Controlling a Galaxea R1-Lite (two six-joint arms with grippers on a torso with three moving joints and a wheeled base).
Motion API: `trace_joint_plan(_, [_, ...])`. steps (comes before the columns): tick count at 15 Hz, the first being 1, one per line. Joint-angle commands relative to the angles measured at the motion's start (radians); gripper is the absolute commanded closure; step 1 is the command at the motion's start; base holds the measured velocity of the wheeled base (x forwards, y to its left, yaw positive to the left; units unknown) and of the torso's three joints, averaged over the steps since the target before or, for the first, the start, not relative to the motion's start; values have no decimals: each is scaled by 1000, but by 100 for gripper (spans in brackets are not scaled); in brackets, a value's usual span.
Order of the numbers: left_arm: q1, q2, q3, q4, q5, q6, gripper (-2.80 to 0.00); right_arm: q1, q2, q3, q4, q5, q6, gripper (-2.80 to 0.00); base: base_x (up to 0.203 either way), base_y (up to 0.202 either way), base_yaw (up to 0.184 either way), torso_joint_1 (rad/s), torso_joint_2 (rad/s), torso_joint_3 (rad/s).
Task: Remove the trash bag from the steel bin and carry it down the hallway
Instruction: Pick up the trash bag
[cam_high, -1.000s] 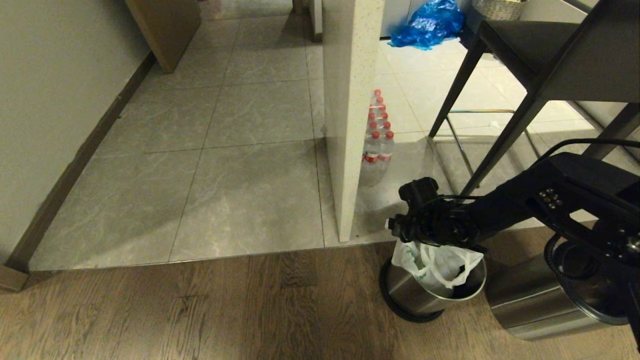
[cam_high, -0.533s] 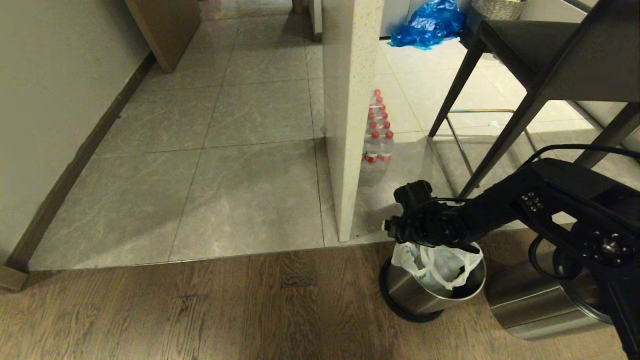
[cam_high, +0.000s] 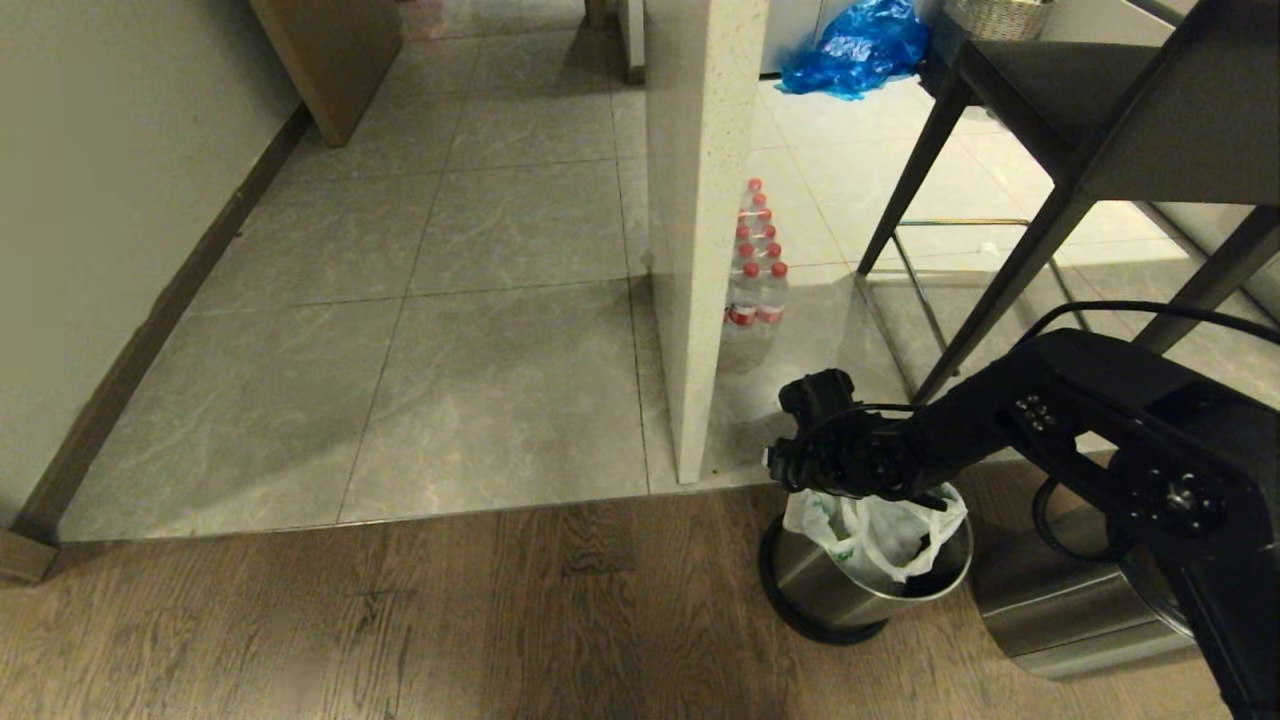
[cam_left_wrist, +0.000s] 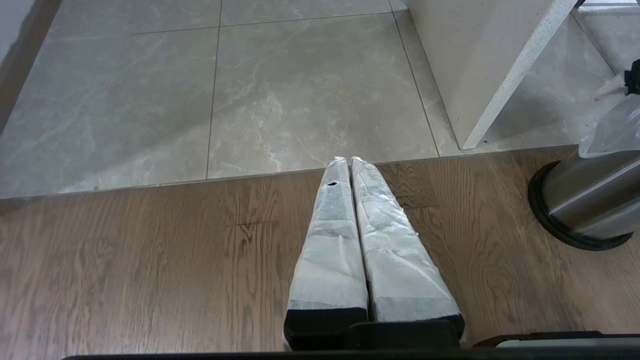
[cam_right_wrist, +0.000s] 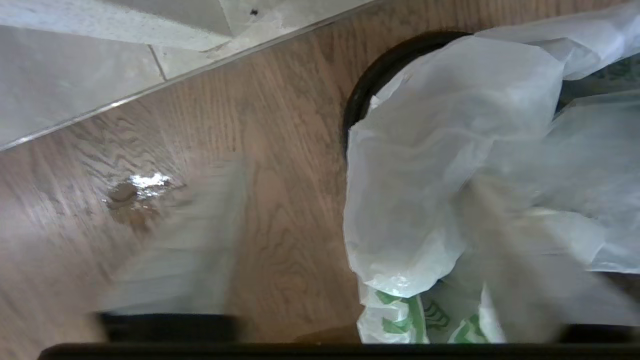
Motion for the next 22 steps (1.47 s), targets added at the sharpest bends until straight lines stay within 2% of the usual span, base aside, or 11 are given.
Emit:
trace_joint_plan(1, [0,-2,0,0,0,0,0,0,7,-3,0,-4,-3,0,0,0,0,0,0,0])
trace_joint_plan(12, [0,-2,0,0,0,0,0,-1,-63,26,78,-22,-9,0,0,0,0,0,0,0])
trace_joint_plan(15, [0,-2,0,0,0,0,0,-1,-59,35,129,-67,-56,0,0,0,0,0,0,0])
trace_joint_plan(17, [0,-2,0,0,0,0,0,-1,-55,34,131,-71,-60,0,0,0,0,0,0,0])
trace_joint_plan(18, [0,-2,0,0,0,0,0,1,-55,32,127,-71,-60,-280,0,0,0,0,0,0])
trace_joint_plan(22, [0,-2,0,0,0,0,0,1,-56,34,129,-72,-58,-280,0,0,0,0,0,0])
